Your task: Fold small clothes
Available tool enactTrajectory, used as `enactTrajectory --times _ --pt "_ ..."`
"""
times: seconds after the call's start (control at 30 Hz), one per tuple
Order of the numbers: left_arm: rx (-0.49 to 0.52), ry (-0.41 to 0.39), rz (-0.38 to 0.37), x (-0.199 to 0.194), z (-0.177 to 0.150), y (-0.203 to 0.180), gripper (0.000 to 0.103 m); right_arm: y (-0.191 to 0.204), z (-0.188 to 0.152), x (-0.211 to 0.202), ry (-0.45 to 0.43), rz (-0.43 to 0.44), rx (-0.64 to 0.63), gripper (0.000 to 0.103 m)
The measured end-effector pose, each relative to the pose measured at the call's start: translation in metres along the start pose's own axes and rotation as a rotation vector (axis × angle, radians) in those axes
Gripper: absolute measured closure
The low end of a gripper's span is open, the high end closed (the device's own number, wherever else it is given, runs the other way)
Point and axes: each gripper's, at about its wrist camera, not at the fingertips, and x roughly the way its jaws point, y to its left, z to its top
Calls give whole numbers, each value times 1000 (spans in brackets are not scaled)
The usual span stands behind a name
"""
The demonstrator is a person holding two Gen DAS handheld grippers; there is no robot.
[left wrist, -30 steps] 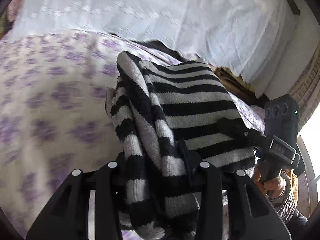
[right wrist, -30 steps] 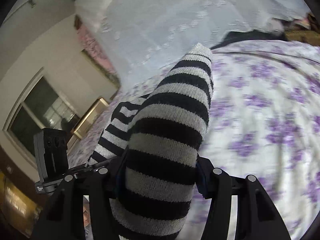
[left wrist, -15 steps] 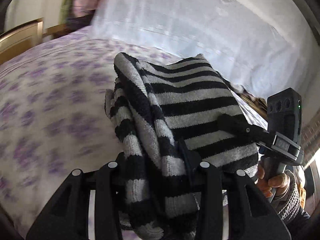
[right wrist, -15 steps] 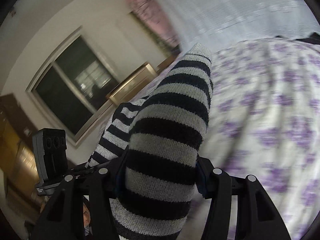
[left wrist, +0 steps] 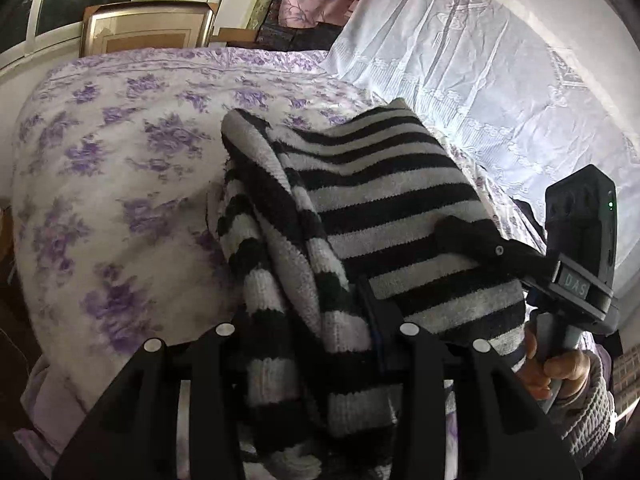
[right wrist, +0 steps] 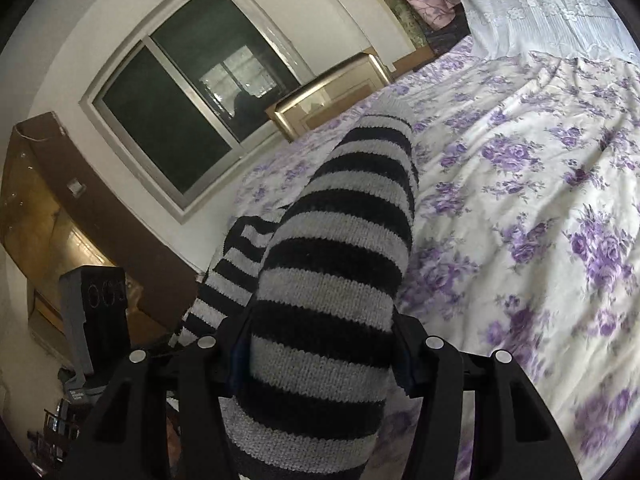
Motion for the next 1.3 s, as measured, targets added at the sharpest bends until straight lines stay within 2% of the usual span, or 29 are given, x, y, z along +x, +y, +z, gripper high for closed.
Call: enactTrajectory --times 0.17,0.23,0.3,0.33,0.37,0.43,0.53,0.6,0.77,0.9,1.13,1.3 --pt "8 -52 -6 26 23 -16 65 -35 13 0 -50 -13 34 46" --pt "-31 -50 46 46 30 -12 65 -47 16 17 -20 -50 30 46" --pt "-72 -17 78 59 29 -6 62 -63 9 37 29 -90 49 40" --pt "-85 -5 85 61 28 -3 54 -70 6 40 23 -66 74 38" --pt "-87 3 99 61 27 -2 39 -75 5 36 12 -39 105 39" --pt "-117 10 177 60 24 0 14 -73 2 24 -10 -58 116 38" --pt "-153 -3 190 43 16 0 15 -45 -15 -14 -114 -147 23 34" --pt "-168 -19 215 29 3 -2 12 -31 -31 -30 -133 -199 -8 16" --pt "-105 -62 346 4 -24 -32 10 -15 -59 -50 -152 -312 -16 14" --pt "-32 -119 412 -30 -43 -63 6 1 -74 -74 -194 -308 -28 3" --pt "74 -185 562 -69 -66 -108 5 35 -92 -101 -215 -347 -120 3" --pt "94 -224 584 -94 -71 -126 5 44 -97 -122 -236 -334 -120 3"
